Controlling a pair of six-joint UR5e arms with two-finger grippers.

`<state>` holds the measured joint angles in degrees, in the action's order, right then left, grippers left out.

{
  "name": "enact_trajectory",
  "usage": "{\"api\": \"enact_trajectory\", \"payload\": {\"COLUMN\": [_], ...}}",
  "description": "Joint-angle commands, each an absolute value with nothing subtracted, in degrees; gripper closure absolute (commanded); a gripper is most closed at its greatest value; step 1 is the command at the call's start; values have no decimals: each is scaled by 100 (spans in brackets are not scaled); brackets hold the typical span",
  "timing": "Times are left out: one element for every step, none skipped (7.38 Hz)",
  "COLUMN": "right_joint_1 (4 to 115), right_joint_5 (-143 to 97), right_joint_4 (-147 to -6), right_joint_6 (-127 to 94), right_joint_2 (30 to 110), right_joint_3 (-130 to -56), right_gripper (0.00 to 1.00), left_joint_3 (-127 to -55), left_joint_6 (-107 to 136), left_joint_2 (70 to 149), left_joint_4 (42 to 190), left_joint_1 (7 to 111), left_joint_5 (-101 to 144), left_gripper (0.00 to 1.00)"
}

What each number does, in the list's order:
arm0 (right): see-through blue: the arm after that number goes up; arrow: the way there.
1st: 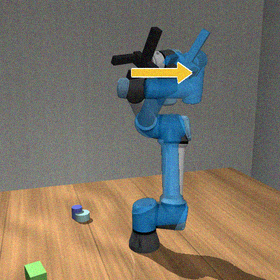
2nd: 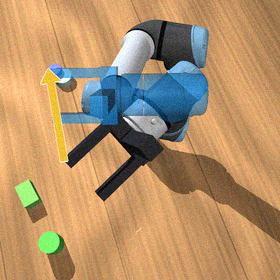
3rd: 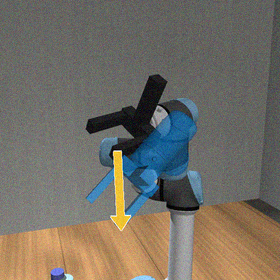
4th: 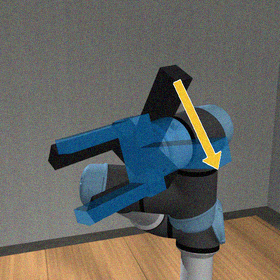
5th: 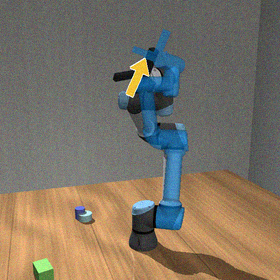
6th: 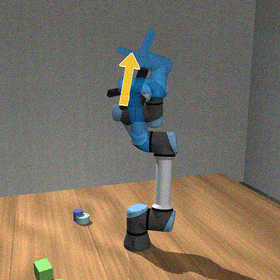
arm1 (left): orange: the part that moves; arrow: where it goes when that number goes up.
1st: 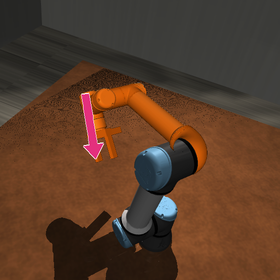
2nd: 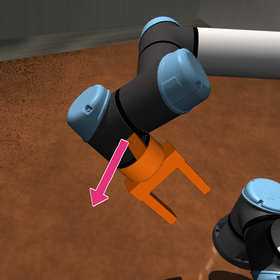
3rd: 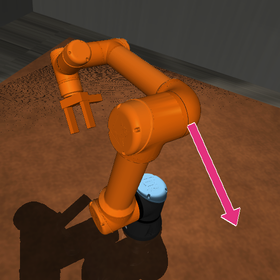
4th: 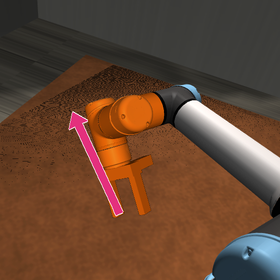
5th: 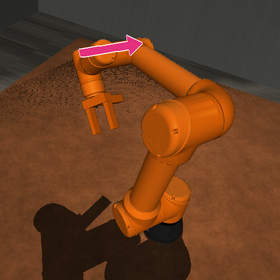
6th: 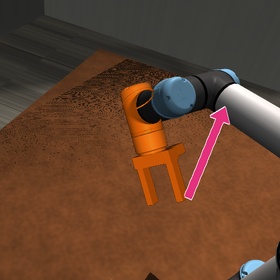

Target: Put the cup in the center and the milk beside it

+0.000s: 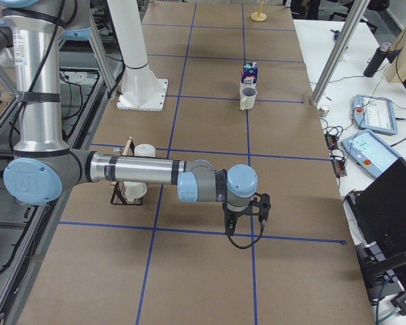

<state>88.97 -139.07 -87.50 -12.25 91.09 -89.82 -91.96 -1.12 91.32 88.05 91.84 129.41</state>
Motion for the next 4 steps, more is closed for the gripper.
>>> {"api": "enact_trajectory", "payload": {"right_joint_1": [8912,8973,8965,8965], "right_joint_5": [-13904,-13887,-13887,-13887], "right_joint_4": [-9401,-9483,-9483,-9483], "right_joint_6": [-1222,-1222,-1222,-1222], "right_joint_2": [9018,9018,9026,9018], "right_joint_3": [-9209,-9324,-9325,-9325], "right_gripper": [0,0,0,0], "left_joint_3": [-9228,-9229,-9229,-9229], "left_joint_6": [252,264,264,264], "left_joint_2": [9045,9018,9018,9018], "left_joint_4": [8850,8868,8868,8868], "left_joint_1": [9220,9220,9220,9211], "left_joint_5": [13569,13579,13579,13579], "left_gripper": [2,2,2,2]}}
